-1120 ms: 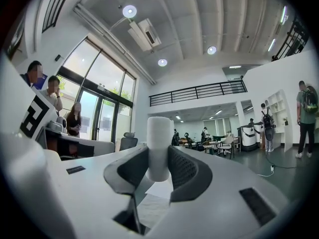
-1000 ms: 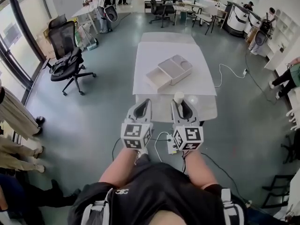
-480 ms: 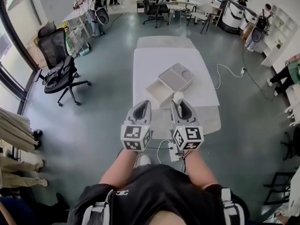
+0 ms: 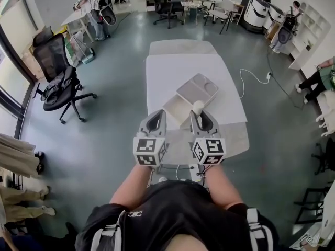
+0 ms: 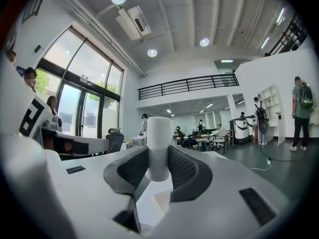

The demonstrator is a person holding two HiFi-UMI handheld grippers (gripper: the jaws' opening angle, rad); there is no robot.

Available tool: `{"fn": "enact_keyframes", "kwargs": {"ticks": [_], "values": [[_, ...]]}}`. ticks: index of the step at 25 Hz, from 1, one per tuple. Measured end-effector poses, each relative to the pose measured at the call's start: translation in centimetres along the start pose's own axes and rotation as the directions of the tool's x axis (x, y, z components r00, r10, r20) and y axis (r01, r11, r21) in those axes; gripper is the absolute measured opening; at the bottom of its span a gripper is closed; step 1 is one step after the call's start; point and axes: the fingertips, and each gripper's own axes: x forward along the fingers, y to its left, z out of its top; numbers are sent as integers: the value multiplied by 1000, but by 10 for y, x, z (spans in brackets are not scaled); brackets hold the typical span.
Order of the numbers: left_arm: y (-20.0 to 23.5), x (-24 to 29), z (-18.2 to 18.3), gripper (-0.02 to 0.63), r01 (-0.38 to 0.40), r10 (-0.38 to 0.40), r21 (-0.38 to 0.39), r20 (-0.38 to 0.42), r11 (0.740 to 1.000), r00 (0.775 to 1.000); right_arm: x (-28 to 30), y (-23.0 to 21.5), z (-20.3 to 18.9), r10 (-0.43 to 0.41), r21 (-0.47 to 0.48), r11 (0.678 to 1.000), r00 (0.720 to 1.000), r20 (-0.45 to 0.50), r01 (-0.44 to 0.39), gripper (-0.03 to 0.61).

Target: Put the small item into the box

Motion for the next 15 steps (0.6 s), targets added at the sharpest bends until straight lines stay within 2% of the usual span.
{"fn": "enact_keyframes", "kwargs": {"ticks": [8, 15], "values": [[13, 26, 3, 5, -32, 32, -4, -13, 999, 999, 29, -24, -12, 2, -11, 1000, 999, -47, -3, 121], [13, 38, 0, 5, -68, 67, -7, -18, 998, 998, 59, -37, -41, 44, -63, 997, 990, -135, -53, 121]]}}
